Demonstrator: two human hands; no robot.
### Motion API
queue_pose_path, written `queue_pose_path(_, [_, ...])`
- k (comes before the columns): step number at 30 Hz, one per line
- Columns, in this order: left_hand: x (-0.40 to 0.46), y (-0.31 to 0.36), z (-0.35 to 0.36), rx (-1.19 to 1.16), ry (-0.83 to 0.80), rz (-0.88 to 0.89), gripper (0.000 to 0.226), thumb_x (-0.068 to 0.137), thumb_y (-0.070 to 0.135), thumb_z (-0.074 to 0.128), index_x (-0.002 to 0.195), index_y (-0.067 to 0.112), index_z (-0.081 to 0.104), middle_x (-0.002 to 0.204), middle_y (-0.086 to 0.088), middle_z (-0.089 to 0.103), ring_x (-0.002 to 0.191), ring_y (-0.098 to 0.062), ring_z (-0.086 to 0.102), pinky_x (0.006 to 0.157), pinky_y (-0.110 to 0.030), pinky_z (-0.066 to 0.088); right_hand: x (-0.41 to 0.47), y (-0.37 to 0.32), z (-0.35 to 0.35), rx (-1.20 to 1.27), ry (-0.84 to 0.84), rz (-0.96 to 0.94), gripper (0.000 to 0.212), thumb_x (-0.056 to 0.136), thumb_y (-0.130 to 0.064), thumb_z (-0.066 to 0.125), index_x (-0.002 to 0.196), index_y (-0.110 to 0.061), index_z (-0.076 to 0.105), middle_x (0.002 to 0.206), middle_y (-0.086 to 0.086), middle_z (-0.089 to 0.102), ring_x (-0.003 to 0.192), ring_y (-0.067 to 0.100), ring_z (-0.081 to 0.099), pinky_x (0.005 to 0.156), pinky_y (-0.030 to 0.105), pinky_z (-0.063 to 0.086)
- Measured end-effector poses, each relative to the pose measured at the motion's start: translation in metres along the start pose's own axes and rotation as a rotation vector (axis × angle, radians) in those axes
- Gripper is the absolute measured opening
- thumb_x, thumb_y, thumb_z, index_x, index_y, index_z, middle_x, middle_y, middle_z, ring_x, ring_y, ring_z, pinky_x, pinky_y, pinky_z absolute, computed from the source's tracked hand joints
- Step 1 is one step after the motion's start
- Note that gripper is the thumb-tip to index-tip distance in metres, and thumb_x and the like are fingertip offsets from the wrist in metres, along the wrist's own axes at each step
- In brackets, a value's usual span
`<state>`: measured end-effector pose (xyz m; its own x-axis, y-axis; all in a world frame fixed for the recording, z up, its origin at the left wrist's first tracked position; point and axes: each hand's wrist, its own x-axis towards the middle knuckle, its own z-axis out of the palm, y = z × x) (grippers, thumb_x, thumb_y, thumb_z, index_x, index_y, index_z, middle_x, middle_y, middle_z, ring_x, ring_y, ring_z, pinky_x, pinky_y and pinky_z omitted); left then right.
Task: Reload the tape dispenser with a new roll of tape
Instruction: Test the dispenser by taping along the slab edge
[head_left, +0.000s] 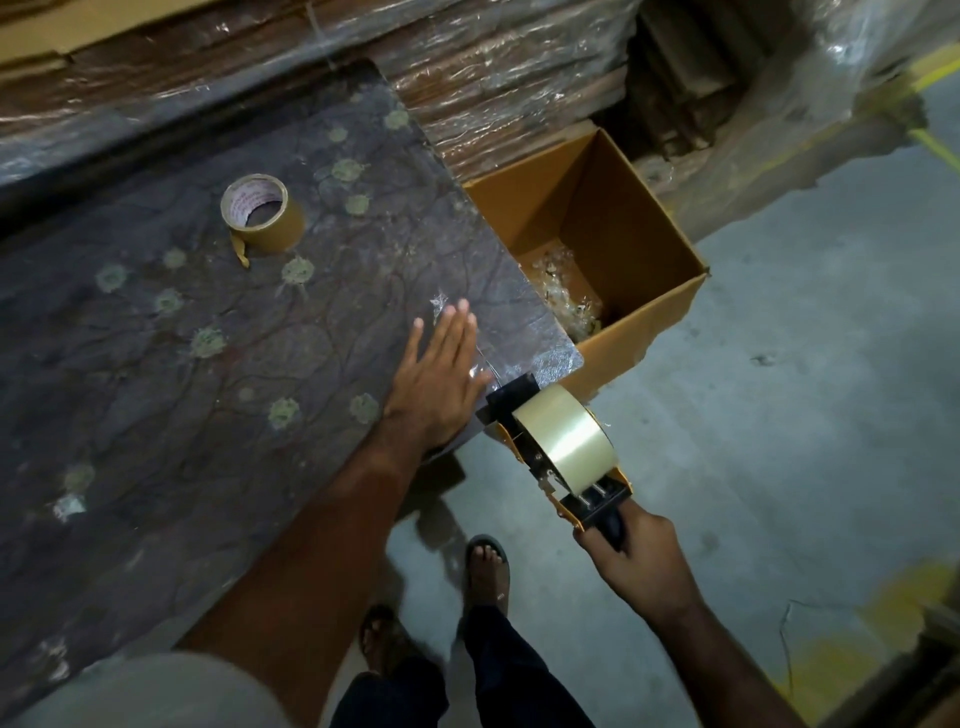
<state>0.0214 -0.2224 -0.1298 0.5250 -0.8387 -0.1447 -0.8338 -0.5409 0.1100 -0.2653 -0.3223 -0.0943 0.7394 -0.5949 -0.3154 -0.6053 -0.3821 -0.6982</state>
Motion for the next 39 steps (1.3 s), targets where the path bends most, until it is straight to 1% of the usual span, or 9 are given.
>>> queue_pose_path(3, [-0.028, 0.007, 0.007, -0.014, -0.048, 0.176, 0.068, 0.104, 0.043, 0.015, 0.161, 0.009, 0.0, 0.17, -0.01, -0.007, 0.158, -0.024, -0.004, 0.127, -0.051, 0.008, 0.0, 0.001, 0.002, 0.05, 0.004, 0.009, 0.022, 0.081, -0.033, 0.072, 0.075, -0.035, 0.051, 0.052, -0.016, 0.056, 0.049, 0.004, 0.053, 0.049, 0.014, 0.04])
queue_pose_path(8, [-0.01, 0.012, 0.001, -0.021, -0.075, 0.027, 0.081, 0.095, 0.051, 0.015, 0.161, 0.01, -0.005, 0.171, -0.008, -0.01, 0.157, -0.023, -0.006, 0.126, -0.054, 0.011, 0.004, 0.007, 0.003, 0.097, -0.006, 0.063, 0.023, 0.083, -0.034, 0.072, 0.071, -0.033, 0.052, 0.048, -0.007, 0.055, 0.047, 0.009, 0.055, 0.047, 0.016, 0.041])
queue_pose_path(10, [0.001, 0.013, -0.002, -0.022, -0.106, -0.044, 0.095, 0.088, 0.068, 0.007, 0.16, 0.009, -0.01, 0.17, -0.009, -0.014, 0.157, -0.024, -0.009, 0.127, -0.053, 0.004, 0.007, 0.008, 0.0, 0.11, -0.022, 0.101, 0.022, 0.084, -0.043, 0.065, 0.071, -0.028, 0.056, 0.054, 0.004, 0.062, 0.048, 0.014, 0.061, 0.049, 0.033, 0.049])
queue_pose_path(14, [0.021, 0.004, -0.015, -0.083, -0.164, -0.158, 0.123, 0.077, 0.093, 0.02, 0.159, 0.008, -0.014, 0.169, -0.01, -0.019, 0.156, -0.025, -0.013, 0.127, -0.052, -0.001, 0.009, 0.0, -0.01, 0.299, -0.055, 0.236, 0.032, 0.093, -0.025, 0.068, 0.07, -0.005, 0.059, 0.057, 0.015, 0.064, 0.043, 0.015, 0.058, 0.043, 0.025, 0.041])
queue_pose_path(18, [0.028, 0.003, -0.022, -0.142, -0.204, -0.193, 0.137, 0.068, 0.097, 0.038, 0.158, 0.009, -0.015, 0.169, -0.01, -0.021, 0.156, -0.025, -0.016, 0.126, -0.055, 0.0, 0.013, -0.007, -0.009, 0.347, -0.095, 0.369, 0.037, 0.088, -0.03, 0.07, 0.061, -0.008, 0.057, 0.047, 0.01, 0.058, 0.04, 0.022, 0.054, 0.049, 0.031, 0.045])
queue_pose_path(24, [0.031, 0.01, -0.029, -0.122, -0.226, -0.256, 0.145, 0.059, 0.102, 0.04, 0.159, 0.012, -0.013, 0.169, -0.007, -0.019, 0.156, -0.022, -0.015, 0.125, -0.057, -0.001, 0.008, -0.015, 0.017, 0.694, -0.157, 0.603, 0.025, 0.087, -0.015, 0.073, 0.074, -0.004, 0.055, 0.051, 0.012, 0.04, 0.038, 0.023, 0.037, 0.043, 0.031, 0.037])
queue_pose_path(27, [0.033, 0.01, -0.031, -0.109, -0.216, -0.27, 0.145, 0.058, 0.102, 0.041, 0.16, 0.011, -0.01, 0.17, -0.006, -0.015, 0.157, -0.021, -0.011, 0.125, -0.058, 0.0, 0.009, -0.013, 0.03, 0.486, -0.043, 0.571, 0.031, 0.086, -0.023, 0.072, 0.064, -0.007, 0.057, 0.052, 0.018, 0.049, 0.039, 0.029, 0.047, 0.044, 0.037, 0.042])
queue_pose_path(31, [0.035, 0.011, -0.036, -0.14, -0.222, -0.298, 0.146, 0.056, 0.099, 0.045, 0.16, 0.012, -0.008, 0.171, -0.006, -0.013, 0.157, -0.021, -0.01, 0.125, -0.057, -0.001, 0.01, -0.009, 0.039, -0.109, 0.042, 0.386, 0.031, 0.083, -0.04, 0.068, 0.078, -0.01, 0.069, 0.076, 0.016, 0.073, 0.078, 0.04, 0.067, 0.061, 0.035, 0.049])
queue_pose_path(39, [0.035, 0.02, -0.041, -0.176, -0.209, -0.303, 0.144, 0.062, 0.087, 0.064, 0.16, 0.007, -0.005, 0.17, -0.014, -0.01, 0.157, -0.028, -0.007, 0.125, -0.054, -0.001, 0.0, 0.006, 0.037, -0.42, 0.057, 0.33, 0.031, 0.084, -0.041, 0.06, 0.088, -0.011, 0.063, 0.083, 0.019, 0.071, 0.081, 0.042, 0.068, 0.061, 0.032, 0.039])
